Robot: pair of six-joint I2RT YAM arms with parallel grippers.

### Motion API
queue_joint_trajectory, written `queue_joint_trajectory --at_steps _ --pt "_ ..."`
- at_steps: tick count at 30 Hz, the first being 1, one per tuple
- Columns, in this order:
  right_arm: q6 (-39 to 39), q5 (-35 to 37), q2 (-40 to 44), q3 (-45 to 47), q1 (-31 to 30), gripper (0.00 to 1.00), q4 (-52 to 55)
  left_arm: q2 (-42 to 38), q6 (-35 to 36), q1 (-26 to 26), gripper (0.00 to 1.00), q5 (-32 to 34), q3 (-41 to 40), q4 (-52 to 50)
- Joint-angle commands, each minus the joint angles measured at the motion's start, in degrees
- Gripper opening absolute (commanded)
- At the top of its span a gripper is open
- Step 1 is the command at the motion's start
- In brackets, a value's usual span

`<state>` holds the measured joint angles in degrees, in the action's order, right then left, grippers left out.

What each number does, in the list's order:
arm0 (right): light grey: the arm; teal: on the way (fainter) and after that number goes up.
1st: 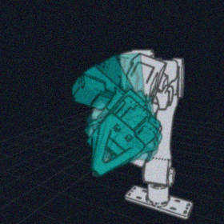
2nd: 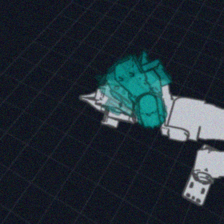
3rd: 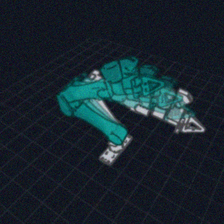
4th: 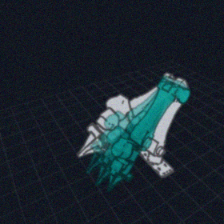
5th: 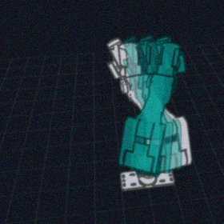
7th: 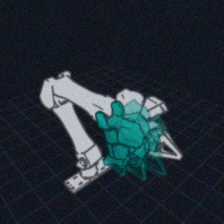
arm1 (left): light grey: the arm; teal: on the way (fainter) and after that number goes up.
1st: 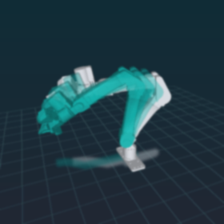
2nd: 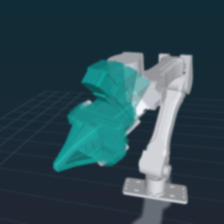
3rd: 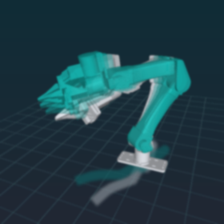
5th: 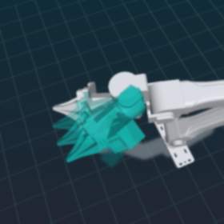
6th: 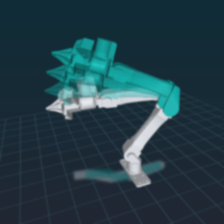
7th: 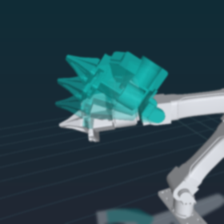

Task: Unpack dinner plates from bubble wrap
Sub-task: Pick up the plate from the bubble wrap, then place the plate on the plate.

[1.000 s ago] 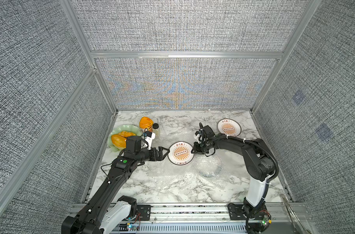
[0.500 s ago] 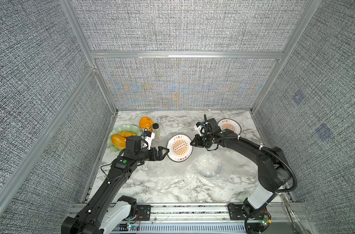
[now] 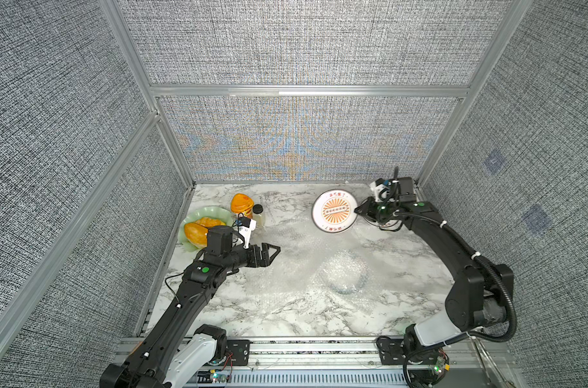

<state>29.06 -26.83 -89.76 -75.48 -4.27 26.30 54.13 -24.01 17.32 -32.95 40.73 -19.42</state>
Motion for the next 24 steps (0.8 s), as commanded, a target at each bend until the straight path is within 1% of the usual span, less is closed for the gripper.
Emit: queue_joint_trajectory --at_steps 1,3,5,8,10,16,24 --pt "4.0 -2.3 -0.4 0.1 6.7 0.00 -2.9 0.5 -0.1 -0.1 0.99 -2.9 0.7 1.5" --pt "5.2 -1.2 -1.4 0.2 11.2 0.00 -3.9 0.4 -0.2 -0.1 0.99 -5.2 0.1 3.5" --pt "7.5 -2.4 -2.5 1.0 15.1 0.00 -6.7 0.0 0.2 -0.1 0.99 -7.4 -1.1 6.3" --pt "9.6 -0.8 -5.0 1.7 19.5 0.00 -9.3 -0.3 0.2 -0.1 0.99 -7.9 -1.2 7.2" --pt "10.6 -1.2 -7.7 1.5 21.5 0.00 -10.9 -0.4 0.4 -0.1 0.99 -7.9 -1.3 7.2" --pt "12.2 -4.7 -16.3 0.3 25.3 0.00 -17.6 -1.0 0.5 -0.1 0.99 -8.3 -1.8 7.1" --pt "11.4 -6.5 -25.3 -4.0 25.8 0.00 -19.1 -0.7 0.2 -0.1 0.99 -9.9 -2.0 8.4"
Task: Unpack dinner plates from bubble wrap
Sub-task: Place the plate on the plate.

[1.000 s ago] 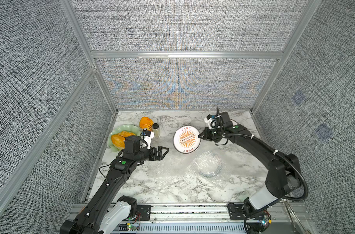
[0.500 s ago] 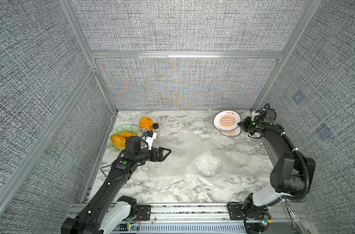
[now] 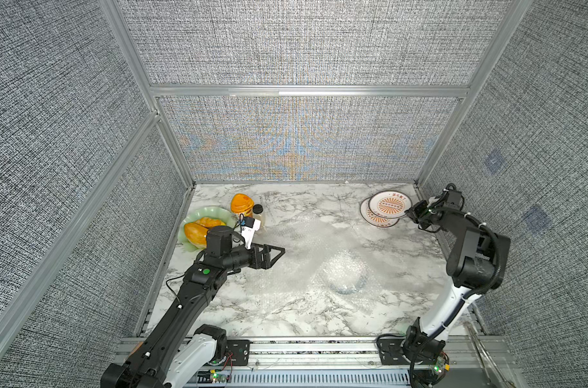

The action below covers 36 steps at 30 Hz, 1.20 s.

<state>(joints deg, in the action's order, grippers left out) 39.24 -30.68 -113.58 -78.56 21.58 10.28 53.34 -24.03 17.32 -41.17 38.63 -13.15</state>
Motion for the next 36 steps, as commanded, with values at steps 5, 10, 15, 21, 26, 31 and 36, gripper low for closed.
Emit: queue_joint_trajectory --at_steps 5,10,15,21,26,31,36 --pt "1.8 -3.2 -4.2 -1.3 -0.1 0.00 -4.5 0.1 -0.2 -0.2 0.99 -2.8 0.3 2.6" --pt "2.5 -4.8 -5.8 -0.6 -0.1 0.01 -5.9 -1.5 -0.6 -0.4 0.99 -3.8 -0.3 4.9" --pt "2.3 -5.0 -5.9 2.5 -0.2 0.02 -7.9 -2.4 -1.2 -0.7 0.99 -3.1 -1.1 6.4" --pt "2.7 -5.0 -4.9 5.4 -0.5 0.03 -9.9 -1.2 -1.2 -1.0 0.99 -3.9 -0.9 6.3" --pt "2.2 -5.5 -5.1 4.8 -0.8 0.16 -8.9 -1.5 -1.3 -1.1 0.99 -3.8 -1.0 6.2" --pt "2.4 -5.5 -4.7 4.2 -0.8 0.25 -8.2 -1.7 -1.3 -1.1 0.99 -3.7 -1.2 6.1" --pt "1.9 -4.7 -3.8 3.8 -0.8 0.47 -6.1 -1.5 -1.4 -1.2 0.99 -3.4 -1.2 5.9"
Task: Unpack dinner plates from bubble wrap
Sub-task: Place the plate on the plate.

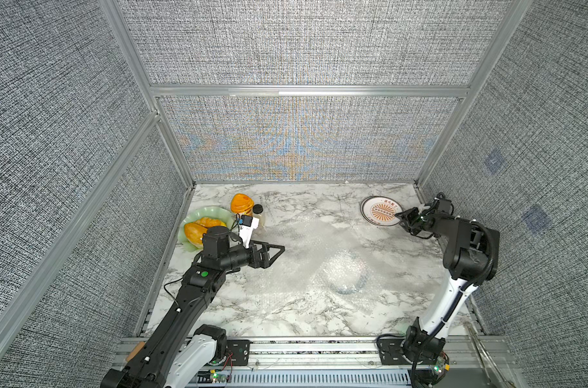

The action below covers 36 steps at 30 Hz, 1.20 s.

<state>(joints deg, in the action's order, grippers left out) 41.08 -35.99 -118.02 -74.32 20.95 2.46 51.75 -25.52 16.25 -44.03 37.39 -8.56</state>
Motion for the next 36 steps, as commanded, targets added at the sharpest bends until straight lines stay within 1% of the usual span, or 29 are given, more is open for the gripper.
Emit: queue_joint_trajectory --at_steps 1,4,5,10,16,25,29,33,36 --pt "-0.2 1.1 0.9 -0.8 -0.1 0.50 2.7 0.1 0.3 -0.1 0.99 -0.5 0.1 1.3" --pt "-1.2 2.9 1.6 -1.8 -0.2 0.59 5.9 0.5 0.2 -0.1 0.99 -0.6 0.1 1.2" --pt "-1.6 3.3 1.5 -2.6 -0.2 0.59 7.4 0.6 0.1 -0.1 0.99 -0.7 0.1 1.2" --pt "-3.4 4.3 -0.1 -6.0 -0.6 0.60 12.6 0.6 0.1 -0.2 0.99 -0.7 0.1 1.3" --pt "-4.1 4.4 -1.6 -8.2 -1.2 0.61 14.2 0.5 0.1 -0.2 0.99 -0.7 0.0 1.1" --pt "-4.9 5.4 -2.6 -9.0 -1.3 0.62 15.6 0.8 0.4 -0.2 0.99 -0.4 0.2 0.8" --pt "-5.8 7.7 -1.8 -9.5 -1.6 0.64 17.4 1.3 0.3 -0.2 0.99 -0.7 0.3 0.9" --pt "-5.4 8.5 0.7 -8.9 -1.7 0.71 17.5 1.7 0.4 -0.1 0.99 -0.4 0.4 0.5" --pt "-6.9 12.4 3.3 -10.5 -1.9 0.77 21.9 2.2 0.9 -0.2 0.99 1.9 0.9 -1.4"
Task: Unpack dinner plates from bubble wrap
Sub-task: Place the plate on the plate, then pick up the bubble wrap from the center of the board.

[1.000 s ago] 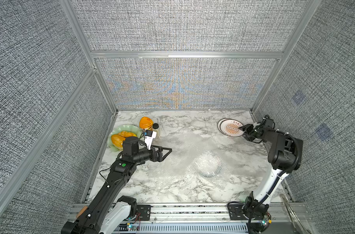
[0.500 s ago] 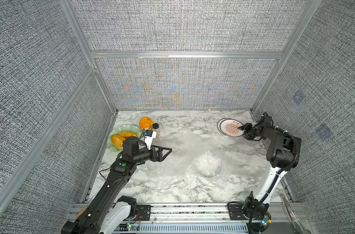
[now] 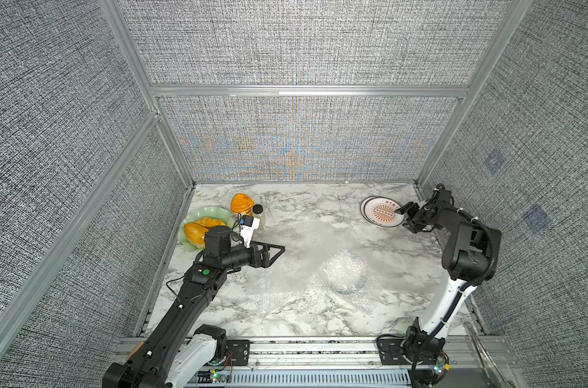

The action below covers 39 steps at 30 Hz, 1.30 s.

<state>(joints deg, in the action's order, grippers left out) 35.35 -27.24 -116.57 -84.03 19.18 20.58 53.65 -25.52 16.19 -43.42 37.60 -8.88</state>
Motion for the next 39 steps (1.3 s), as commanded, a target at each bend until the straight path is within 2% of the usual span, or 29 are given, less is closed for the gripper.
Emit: queue_joint_trajectory --at_steps 1,6,9,14,18,23,26,29,34,39 --pt "-1.3 4.7 3.5 -0.6 -0.1 0.79 4.5 0.6 1.0 -0.1 0.99 1.8 0.9 -1.8" --pt "-1.1 6.5 14.2 4.5 -0.3 0.85 4.1 2.2 1.3 0.0 0.99 3.0 1.5 -3.5" --pt "-0.1 4.2 22.1 9.9 -0.6 0.90 1.4 3.1 2.0 2.6 0.99 7.1 2.3 -5.1" --pt "0.1 -1.0 33.7 18.1 -2.1 0.99 -0.8 9.5 1.7 16.6 0.99 20.7 6.1 -6.9" --pt "-2.0 -2.0 41.9 23.6 -3.7 0.99 0.5 18.6 1.0 25.6 0.99 28.9 11.3 -8.5" --pt "-4.2 -4.5 49.6 30.3 -4.4 0.99 3.1 33.4 0.4 34.3 0.99 35.3 22.4 -12.2" --pt "-4.4 -4.6 53.4 34.5 -4.8 0.99 3.8 43.0 0.4 37.3 0.99 37.7 31.1 -17.2" --pt "-4.1 -6.2 55.9 36.9 -5.1 0.99 3.8 50.6 -1.0 40.2 0.99 42.9 38.3 -20.4" --pt "-4.0 -7.2 58.0 38.5 -5.4 0.99 4.0 62.8 -5.3 42.0 0.95 51.2 52.4 -32.2" --pt "-3.9 -8.4 58.3 39.0 -5.5 0.99 3.6 67.4 -7.8 43.0 0.82 56.3 57.3 -36.8"
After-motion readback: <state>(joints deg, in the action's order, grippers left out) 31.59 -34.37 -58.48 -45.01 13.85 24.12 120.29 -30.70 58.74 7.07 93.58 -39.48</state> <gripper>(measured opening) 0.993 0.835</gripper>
